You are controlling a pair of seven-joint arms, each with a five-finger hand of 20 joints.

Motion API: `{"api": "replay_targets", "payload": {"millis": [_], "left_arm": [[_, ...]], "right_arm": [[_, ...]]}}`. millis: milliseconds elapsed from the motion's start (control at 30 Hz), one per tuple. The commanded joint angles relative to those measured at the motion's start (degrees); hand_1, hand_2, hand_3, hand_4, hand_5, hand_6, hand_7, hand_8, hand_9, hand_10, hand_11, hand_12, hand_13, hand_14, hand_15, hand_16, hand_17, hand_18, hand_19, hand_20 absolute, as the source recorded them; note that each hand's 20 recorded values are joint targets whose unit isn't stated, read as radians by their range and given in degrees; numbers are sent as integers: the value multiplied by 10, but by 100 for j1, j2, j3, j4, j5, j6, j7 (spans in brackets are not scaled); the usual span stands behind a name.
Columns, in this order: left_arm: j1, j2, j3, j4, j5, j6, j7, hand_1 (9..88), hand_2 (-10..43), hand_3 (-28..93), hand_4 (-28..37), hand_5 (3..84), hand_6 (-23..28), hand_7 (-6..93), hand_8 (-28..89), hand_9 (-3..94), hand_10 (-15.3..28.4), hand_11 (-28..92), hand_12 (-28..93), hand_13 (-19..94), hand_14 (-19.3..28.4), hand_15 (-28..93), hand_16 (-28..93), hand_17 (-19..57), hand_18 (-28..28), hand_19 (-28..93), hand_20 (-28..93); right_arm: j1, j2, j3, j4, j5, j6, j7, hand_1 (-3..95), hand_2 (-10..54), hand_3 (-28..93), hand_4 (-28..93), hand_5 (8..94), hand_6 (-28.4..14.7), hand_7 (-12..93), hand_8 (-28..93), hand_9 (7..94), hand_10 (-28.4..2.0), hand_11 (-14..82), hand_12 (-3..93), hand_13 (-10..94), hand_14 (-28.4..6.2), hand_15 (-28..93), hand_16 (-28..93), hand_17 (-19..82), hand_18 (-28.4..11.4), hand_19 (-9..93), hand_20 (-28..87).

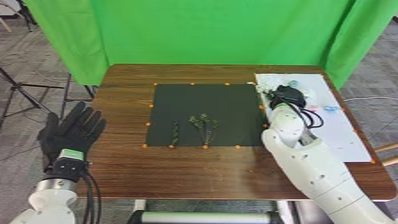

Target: Arrange flowers

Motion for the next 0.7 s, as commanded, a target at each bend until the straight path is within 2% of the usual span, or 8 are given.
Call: {"api": "replay_targets", "payload": {"millis": [33, 133, 233, 300, 367, 467, 567, 700], "left_arm": [[135, -81, -27, -66, 131, 99, -94, 280, 159, 735, -283, 458, 75, 173, -101, 420, 147, 275, 123, 324, 158, 514, -76, -39, 140, 381, 115], [156, -90, -27, -61, 44, 59, -74, 280, 160, 735, -283, 458, 74, 174, -101, 420, 147, 276, 123, 324, 158, 513, -77, -40, 140, 381, 116], [167, -75, -37, -65, 46, 59, -41, 280, 160, 735, -283, 458, 74, 174, -101, 420, 147, 276, 123, 324, 158, 513, -77, -39, 140, 381, 115], [168, -75, -41, -67, 37, 83, -56, 281, 161, 734, -283, 458, 74, 173, -101, 420, 148, 276, 123, 324, 158, 513, -77, -40, 140, 381, 115], [168, -103, -48, -85, -2, 164, -93, 281, 162, 733, -283, 458, 74, 174, -101, 421, 148, 276, 123, 324, 158, 513, -77, -40, 140, 382, 115], [176, -112, -61, -79, -14, 153, -84, 282, 167, 730, -283, 460, 74, 175, -101, 422, 148, 277, 122, 324, 157, 513, -78, -40, 140, 383, 116], [163, -69, -54, -79, -36, 166, -47, 281, 168, 729, -283, 461, 74, 176, -102, 422, 149, 277, 121, 324, 158, 515, -78, -40, 140, 385, 116], [240, -46, -123, -119, -39, 172, -9, 281, 169, 729, -283, 461, 74, 177, -102, 422, 149, 277, 121, 325, 158, 516, -78, -40, 140, 386, 115]], "right_arm": [[-518, -75, 111, -396, 177, 640, 79, 549, -95, 726, -249, 806, -18, 291, 227, 876, -107, 161, 474, 843, -66, 606, 306, 545, -222, 932, 503], [-599, -98, 211, -731, 267, 910, 143, 543, -95, 729, -227, 804, -19, 299, 234, 874, -112, 174, 469, 848, -64, 601, 305, 558, -219, 932, 505], [-781, -59, 333, -1238, 698, 1277, 218, 540, -95, 730, -213, 804, -22, 305, 238, 874, -111, 180, 464, 855, -63, 598, 305, 566, -218, 932, 506], [-895, -60, 508, -1596, 1603, 1603, 353, 539, -95, 729, -209, 804, -21, 307, 239, 874, -111, 185, 465, 859, -62, 596, 305, 571, -216, 932, 507], [-999, -75, 638, -1866, 2287, 1833, 516, 540, -95, 730, -206, 805, -20, 309, 238, 876, -113, 189, 463, 863, -62, 595, 307, 580, -214, 932, 511], [-1186, -110, 716, -2106, 2381, 1807, 450, 540, -95, 730, -204, 804, -20, 312, 238, 876, -113, 195, 463, 869, -63, 596, 308, 588, -213, 932, 520], [-1456, -116, 723, -2445, 2371, 1772, 440, 540, -95, 732, -203, 804, -20, 313, 237, 876, -114, 198, 464, 870, -62, 595, 310, 589, -213, 932, 523], [-1784, -238, 637, -2739, 2278, 1614, 430, 534, -95, 736, -201, 803, -20, 318, 238, 875, -113, 200, 468, 870, -62, 594, 312, 590, -212, 932, 523]]}}
